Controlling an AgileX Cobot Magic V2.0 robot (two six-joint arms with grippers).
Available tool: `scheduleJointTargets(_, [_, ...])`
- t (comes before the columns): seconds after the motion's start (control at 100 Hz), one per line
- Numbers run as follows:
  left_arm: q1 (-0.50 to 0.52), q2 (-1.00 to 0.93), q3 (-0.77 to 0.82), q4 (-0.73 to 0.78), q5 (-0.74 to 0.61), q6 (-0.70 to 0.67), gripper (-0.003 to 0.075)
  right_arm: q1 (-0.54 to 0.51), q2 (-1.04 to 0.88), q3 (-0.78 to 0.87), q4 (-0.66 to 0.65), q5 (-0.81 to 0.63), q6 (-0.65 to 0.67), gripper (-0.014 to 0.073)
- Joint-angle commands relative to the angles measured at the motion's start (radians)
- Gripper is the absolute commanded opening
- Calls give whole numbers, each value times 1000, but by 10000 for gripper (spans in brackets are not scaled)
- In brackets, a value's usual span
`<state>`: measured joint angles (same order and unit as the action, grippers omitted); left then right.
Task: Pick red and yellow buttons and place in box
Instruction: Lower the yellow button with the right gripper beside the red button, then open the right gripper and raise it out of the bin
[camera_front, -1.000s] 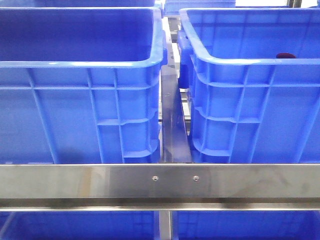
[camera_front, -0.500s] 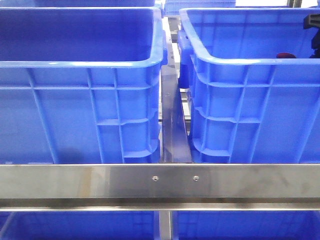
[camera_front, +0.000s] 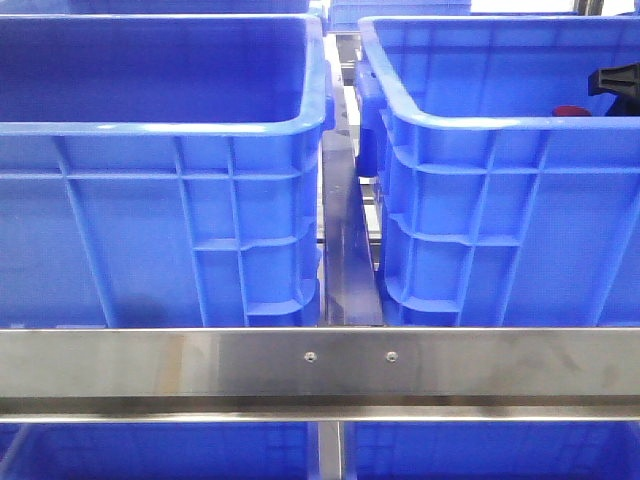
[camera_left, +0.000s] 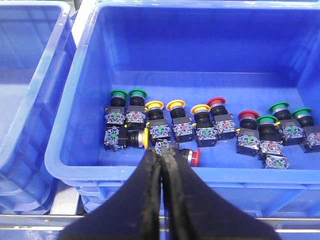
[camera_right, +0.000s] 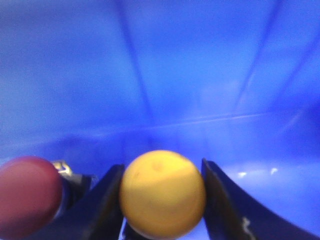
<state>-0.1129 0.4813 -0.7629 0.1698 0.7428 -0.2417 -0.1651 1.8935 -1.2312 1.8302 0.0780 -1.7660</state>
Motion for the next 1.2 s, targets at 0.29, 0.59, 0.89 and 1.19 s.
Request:
scheduleJointTargets(0.29, [0, 7, -27, 8, -71, -10, -19, -2, -39, -27, 38, 31, -14, 425])
scheduleJointTargets(0.59, [0, 7, -27, 8, -71, -10, -19, -3, -90, -27, 38, 17, -14, 491])
scheduleJointTargets(0.89, [0, 7, -27, 8, -71, -10, -19, -3, -230, -11, 38, 15, -14, 489])
scheduleJointTargets(1.19, [0, 7, -27, 8, -71, -10, -19, -3, -469, 120, 38, 21, -14, 489])
